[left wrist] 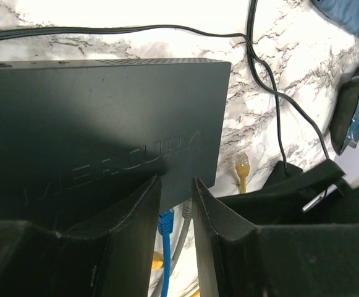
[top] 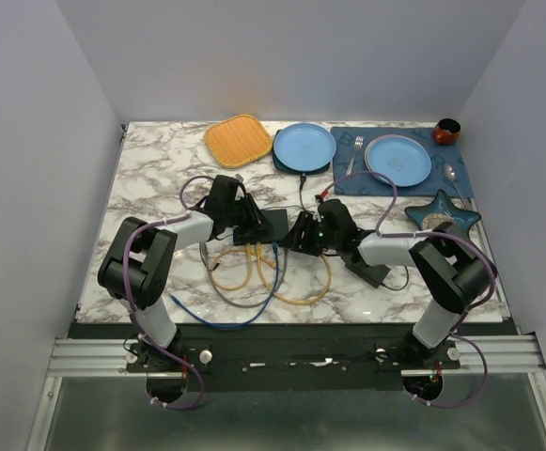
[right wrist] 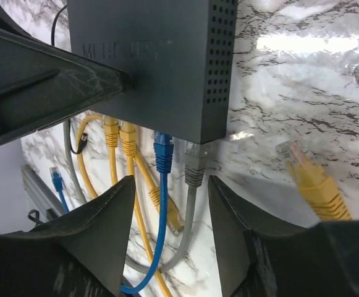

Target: Pull the plug from the switch port

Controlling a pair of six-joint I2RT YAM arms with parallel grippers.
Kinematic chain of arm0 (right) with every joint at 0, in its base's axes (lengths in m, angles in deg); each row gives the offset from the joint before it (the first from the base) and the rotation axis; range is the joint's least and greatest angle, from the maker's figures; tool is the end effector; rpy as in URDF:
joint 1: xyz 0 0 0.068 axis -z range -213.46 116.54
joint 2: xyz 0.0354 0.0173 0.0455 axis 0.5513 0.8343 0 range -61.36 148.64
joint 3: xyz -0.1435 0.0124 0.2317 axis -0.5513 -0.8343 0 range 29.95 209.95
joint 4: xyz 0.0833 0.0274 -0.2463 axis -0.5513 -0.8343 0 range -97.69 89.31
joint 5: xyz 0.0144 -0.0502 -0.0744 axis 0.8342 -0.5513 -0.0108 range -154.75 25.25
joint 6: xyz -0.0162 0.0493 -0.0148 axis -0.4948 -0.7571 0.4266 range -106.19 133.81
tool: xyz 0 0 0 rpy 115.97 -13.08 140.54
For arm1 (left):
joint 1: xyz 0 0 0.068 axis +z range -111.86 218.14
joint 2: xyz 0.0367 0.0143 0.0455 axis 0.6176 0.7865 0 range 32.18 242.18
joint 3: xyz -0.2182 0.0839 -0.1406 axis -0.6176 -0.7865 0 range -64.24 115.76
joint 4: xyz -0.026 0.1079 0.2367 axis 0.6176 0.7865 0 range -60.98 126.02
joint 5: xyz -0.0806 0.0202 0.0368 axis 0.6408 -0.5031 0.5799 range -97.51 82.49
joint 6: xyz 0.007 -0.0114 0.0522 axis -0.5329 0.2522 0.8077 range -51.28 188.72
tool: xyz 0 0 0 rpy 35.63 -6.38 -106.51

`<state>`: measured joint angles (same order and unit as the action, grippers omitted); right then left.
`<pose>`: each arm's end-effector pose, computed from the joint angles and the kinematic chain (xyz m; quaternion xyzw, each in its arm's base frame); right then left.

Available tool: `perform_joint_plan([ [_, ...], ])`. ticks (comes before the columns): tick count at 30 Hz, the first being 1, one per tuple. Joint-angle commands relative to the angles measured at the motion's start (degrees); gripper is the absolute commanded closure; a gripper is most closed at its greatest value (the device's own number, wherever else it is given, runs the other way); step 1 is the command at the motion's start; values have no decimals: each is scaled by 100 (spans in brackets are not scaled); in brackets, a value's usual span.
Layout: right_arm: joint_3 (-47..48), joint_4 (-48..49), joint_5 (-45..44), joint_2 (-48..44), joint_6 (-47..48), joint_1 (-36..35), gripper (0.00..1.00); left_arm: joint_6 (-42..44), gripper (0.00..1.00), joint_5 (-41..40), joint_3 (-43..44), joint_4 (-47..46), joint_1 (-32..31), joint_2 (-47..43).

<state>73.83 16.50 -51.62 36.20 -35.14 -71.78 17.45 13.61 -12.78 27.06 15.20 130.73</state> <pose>0.2582 0.2144 0.1487 0.0309 0.8880 0.3825 0.2533 0.3133 -0.1465 0.1601 -0.1545 0.8982 -0.3614 0.1970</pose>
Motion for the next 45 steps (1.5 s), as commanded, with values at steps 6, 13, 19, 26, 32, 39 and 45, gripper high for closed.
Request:
perform_joint_plan([
  [6,-459,1575,753,676,-668,282,40,73,59,-179,-84,222,61,201],
  [13,-538,2007,674,949,-1019,361,43,134,59,-179,-110,301,149,157],
  [19,-845,2701,568,1098,-1433,475,48,117,59,-117,-172,275,220,86],
  [26,-1004,3132,735,1371,-1627,563,55,108,59,-82,-198,257,246,86],
  [32,-1101,3247,788,1459,-1653,616,68,91,59,-56,-207,231,255,113],
  [39,-1039,3097,771,1468,-1591,651,68,55,59,-29,-224,222,255,139],
  [45,-952,3132,788,1512,-1749,677,61,64,59,-21,-233,222,255,139],
])
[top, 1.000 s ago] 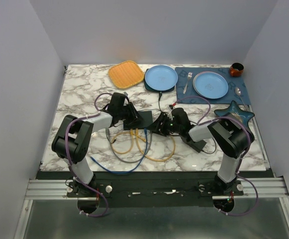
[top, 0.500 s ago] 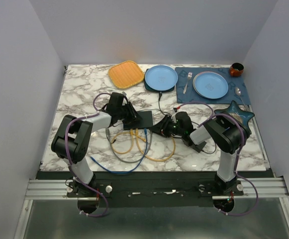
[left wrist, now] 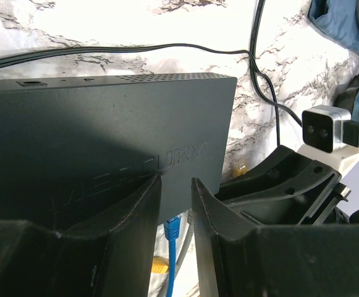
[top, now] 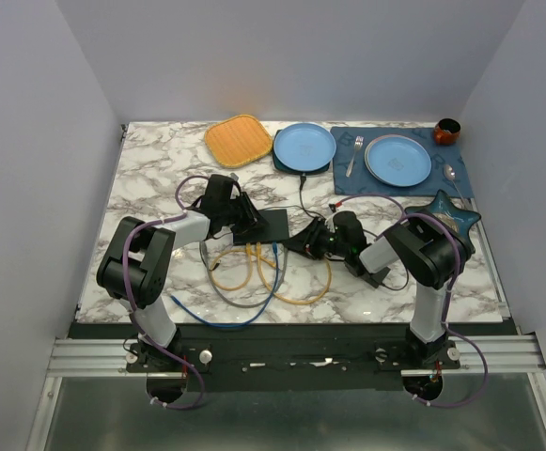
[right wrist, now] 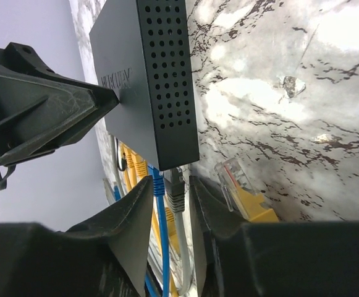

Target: Pull the plug from the switch port

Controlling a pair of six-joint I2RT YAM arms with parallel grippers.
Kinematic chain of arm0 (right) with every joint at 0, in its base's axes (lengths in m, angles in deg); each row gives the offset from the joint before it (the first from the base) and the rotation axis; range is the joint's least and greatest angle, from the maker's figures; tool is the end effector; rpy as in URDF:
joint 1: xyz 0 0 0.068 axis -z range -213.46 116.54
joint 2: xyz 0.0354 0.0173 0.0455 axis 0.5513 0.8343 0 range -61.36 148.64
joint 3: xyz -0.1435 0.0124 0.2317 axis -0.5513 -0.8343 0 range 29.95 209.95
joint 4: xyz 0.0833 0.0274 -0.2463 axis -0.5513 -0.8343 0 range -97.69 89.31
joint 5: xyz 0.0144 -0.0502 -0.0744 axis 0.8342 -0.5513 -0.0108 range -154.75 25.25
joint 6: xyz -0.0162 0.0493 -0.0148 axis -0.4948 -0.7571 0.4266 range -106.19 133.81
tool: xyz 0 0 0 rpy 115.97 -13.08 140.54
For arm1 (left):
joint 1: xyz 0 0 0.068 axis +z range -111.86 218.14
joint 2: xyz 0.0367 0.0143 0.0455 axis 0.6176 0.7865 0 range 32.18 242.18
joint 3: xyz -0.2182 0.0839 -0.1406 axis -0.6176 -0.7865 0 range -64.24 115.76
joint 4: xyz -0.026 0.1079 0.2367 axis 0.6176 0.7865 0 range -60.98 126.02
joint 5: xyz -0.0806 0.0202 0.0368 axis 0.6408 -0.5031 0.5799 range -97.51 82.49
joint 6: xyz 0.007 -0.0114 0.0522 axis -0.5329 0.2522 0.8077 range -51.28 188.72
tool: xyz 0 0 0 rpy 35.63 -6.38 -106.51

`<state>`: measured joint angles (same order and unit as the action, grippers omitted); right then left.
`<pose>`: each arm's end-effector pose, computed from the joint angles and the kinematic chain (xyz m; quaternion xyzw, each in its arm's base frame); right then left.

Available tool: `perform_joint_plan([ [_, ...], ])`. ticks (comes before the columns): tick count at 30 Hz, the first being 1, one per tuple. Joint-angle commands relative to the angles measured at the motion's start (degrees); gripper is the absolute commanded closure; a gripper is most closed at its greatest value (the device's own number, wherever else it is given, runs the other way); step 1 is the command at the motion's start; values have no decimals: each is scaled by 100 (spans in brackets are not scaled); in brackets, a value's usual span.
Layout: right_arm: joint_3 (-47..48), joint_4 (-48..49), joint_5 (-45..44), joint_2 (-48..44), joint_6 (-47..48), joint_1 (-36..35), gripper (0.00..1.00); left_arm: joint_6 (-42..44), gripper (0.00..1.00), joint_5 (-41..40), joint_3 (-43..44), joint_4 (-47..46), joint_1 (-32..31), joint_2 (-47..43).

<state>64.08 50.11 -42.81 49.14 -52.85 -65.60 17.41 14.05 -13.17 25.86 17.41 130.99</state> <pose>0.2681 0.1842 0.0906 0.1496 0.8233 0.5022 0.2184 0.3189 -0.1346 0.1583 -0.1693 0.8932 -0.3626 0.2052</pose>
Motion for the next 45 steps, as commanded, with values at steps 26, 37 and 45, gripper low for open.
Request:
perform_joint_plan([
  [26,164,-651,83,227,415,129,99,-63,59,146,-440,79,-1,-203],
  [37,296,-1125,215,147,873,129,99,-239,59,226,-554,-229,-616,-107],
  [45,349,-1336,320,104,1102,129,99,-239,59,147,-458,-264,-643,191],
])
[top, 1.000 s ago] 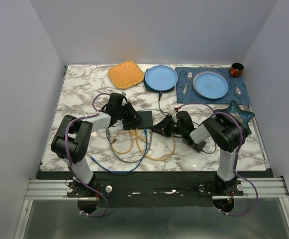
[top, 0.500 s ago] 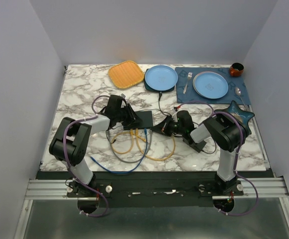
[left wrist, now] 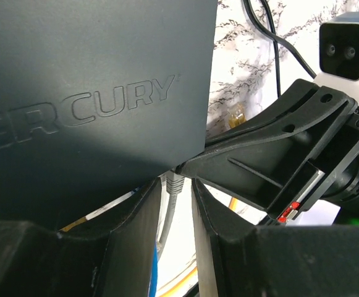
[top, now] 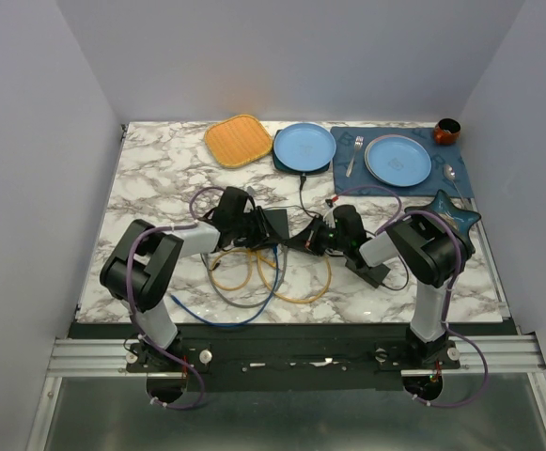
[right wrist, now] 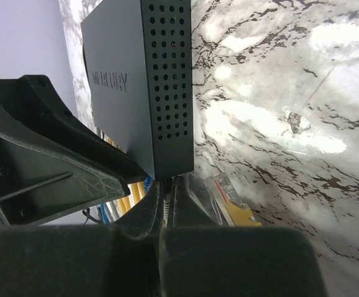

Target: Pull the plug from the switch port

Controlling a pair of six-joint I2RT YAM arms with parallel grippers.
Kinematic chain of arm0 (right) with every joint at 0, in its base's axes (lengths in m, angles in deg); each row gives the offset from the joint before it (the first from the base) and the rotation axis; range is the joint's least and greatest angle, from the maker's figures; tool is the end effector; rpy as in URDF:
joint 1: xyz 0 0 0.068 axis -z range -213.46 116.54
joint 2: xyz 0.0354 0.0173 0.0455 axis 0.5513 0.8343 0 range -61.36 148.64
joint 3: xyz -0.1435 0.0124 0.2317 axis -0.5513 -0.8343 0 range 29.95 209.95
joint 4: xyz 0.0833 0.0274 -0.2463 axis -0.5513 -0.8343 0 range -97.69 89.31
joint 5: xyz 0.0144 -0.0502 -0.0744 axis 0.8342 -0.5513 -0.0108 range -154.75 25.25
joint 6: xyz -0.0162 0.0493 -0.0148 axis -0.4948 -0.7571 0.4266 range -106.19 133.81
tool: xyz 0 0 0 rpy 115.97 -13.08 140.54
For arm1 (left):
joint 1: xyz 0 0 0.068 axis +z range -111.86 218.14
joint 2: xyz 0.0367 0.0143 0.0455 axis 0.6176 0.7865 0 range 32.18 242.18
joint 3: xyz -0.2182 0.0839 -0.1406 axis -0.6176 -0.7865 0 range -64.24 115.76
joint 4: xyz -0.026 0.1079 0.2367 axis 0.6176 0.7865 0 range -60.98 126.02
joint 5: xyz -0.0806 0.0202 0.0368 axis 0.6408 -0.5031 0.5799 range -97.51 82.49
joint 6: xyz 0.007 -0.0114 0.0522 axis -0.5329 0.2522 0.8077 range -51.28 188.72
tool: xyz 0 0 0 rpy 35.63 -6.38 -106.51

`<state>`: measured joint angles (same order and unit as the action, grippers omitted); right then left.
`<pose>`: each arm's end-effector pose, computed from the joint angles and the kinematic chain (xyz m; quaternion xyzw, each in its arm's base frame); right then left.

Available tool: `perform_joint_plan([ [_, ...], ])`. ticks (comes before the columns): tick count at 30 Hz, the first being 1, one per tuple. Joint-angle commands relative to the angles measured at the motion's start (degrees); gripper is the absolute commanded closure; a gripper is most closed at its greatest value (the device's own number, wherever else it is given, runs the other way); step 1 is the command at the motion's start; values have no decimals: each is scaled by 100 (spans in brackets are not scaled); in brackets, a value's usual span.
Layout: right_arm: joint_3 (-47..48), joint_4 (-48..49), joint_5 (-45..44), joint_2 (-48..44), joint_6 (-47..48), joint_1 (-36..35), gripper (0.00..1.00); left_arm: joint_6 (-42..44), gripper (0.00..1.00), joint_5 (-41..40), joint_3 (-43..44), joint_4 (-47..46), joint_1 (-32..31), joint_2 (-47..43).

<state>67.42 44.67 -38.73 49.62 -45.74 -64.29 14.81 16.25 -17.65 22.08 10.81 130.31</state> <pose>0.2797 0.1851 0.0921 0.0952 0.8384 0.4914 0.2159 0.2889 -0.1654 0.1456 -0.1302 0.8969 -0.3900 0.1629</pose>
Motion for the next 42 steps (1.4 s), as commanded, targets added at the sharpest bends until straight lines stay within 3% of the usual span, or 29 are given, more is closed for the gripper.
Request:
perform_joint_plan([
  [1,6,-801,-71,55,418,7,99,12,59,-92,-1,114,17,320],
  [13,-108,-906,237,29,699,-11,99,-234,59,-364,157,184,17,611],
  [26,-644,-1741,272,-901,1507,-20,99,-278,60,-725,316,439,61,497],
  [29,-733,-2162,-184,-1718,1778,-46,99,-208,60,-777,272,439,88,278],
  [33,-417,-4091,-1630,-2930,2517,-195,99,-6,60,-979,210,544,175,-205],
  [35,-338,-4517,-2090,-3457,2754,-204,99,56,60,-1154,175,650,228,-504],
  [36,-268,-5032,-2423,-3582,2825,-204,99,108,60,-1207,166,659,272,-592],
  [40,-179,-5538,-2953,-3935,2923,-204,99,188,59,-1287,166,685,325,-883],
  [41,-162,-5591,-2945,-3926,2958,-204,78,197,58,-1278,175,685,334,-883],
  [42,-135,-5669,-2910,-3917,2949,-204,69,197,57,-1209,184,676,334,-874],
])
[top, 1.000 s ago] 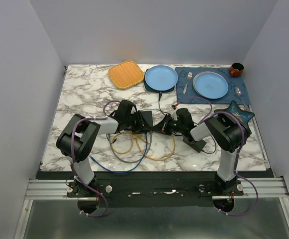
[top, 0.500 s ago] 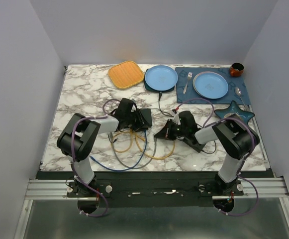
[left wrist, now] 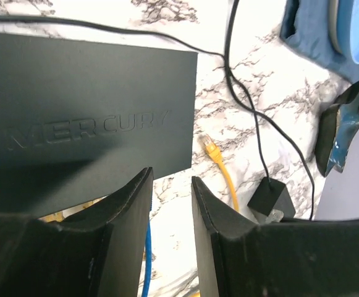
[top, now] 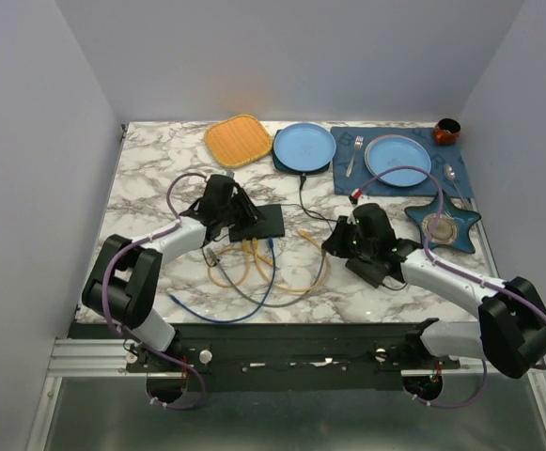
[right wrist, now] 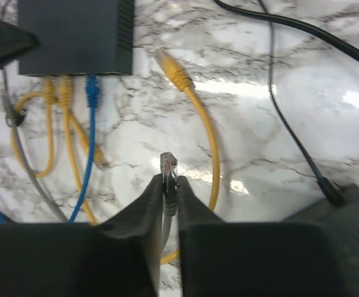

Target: Pull the plug from the switch port

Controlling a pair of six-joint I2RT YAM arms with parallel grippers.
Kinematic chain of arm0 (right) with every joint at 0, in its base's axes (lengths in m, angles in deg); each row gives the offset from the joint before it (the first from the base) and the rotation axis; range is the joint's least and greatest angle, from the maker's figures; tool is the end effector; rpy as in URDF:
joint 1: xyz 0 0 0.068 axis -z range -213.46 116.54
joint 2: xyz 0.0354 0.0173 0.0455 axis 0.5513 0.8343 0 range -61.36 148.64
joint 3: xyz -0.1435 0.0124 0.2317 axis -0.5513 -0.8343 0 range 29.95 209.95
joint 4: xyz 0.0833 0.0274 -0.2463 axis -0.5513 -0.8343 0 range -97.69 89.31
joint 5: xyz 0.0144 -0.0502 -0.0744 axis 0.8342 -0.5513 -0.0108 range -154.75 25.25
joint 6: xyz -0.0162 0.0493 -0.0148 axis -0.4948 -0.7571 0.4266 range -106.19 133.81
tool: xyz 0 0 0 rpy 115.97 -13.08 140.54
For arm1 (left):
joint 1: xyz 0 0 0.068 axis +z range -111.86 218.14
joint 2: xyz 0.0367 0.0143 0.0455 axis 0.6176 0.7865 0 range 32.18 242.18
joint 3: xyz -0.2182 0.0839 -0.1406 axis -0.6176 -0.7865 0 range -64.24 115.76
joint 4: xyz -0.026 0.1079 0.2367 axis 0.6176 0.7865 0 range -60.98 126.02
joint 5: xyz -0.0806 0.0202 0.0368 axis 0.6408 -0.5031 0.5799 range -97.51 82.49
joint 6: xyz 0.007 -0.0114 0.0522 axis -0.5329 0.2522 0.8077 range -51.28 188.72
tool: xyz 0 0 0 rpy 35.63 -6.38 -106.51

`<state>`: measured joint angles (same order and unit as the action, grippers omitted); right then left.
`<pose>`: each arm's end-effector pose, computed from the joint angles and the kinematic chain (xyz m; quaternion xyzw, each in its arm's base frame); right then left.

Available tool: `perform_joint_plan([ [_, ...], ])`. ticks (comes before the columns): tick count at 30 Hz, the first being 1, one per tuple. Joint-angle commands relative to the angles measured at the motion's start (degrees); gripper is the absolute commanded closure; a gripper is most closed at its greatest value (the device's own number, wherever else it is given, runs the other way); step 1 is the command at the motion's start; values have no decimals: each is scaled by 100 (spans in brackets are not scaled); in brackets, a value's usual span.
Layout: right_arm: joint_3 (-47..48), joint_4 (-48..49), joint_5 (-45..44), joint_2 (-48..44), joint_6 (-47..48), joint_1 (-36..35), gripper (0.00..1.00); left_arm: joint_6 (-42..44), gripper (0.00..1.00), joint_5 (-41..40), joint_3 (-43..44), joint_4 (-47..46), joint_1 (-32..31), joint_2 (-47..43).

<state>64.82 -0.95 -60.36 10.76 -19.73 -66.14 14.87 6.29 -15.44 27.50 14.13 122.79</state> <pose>0.2149 0.1411 0.1975 -0.0102 0.8963 0.2702 0.3514 0.2964 -0.1412 0.1888 -0.1831 0.8834 -0.3470 0.2561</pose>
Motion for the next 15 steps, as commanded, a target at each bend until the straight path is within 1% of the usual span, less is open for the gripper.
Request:
perform_joint_plan([
  [1,134,-1126,-746,-48,322,-18,61,199,57,-159,-37,143,2,-140],
  [2,125,-1144,-746,-83,252,-18,50,199,56,-124,-45,143,2,-149],
  [5,37,-1170,-746,-373,208,-115,41,269,53,17,-133,134,-7,-298],
  [7,2,-1275,-807,-505,181,-220,39,339,50,44,-203,117,-33,-481],
  [8,-33,-1293,-799,-523,164,-247,38,427,46,35,-239,108,-94,-544],
  [10,-51,-1355,-807,-488,137,-343,38,497,43,-87,-326,143,-226,-728],
  [11,-77,-1355,-807,-453,120,-387,38,515,37,-132,-370,143,-288,-790],
  [13,-68,-1407,-886,-365,67,-457,38,524,30,-237,-519,143,-551,-939],
  [14,-60,-1416,-904,-243,32,-458,38,507,27,-342,-572,143,-657,-983],
  [15,-16,-1451,-939,-172,14,-467,38,472,27,-387,-625,143,-814,-1018],
])
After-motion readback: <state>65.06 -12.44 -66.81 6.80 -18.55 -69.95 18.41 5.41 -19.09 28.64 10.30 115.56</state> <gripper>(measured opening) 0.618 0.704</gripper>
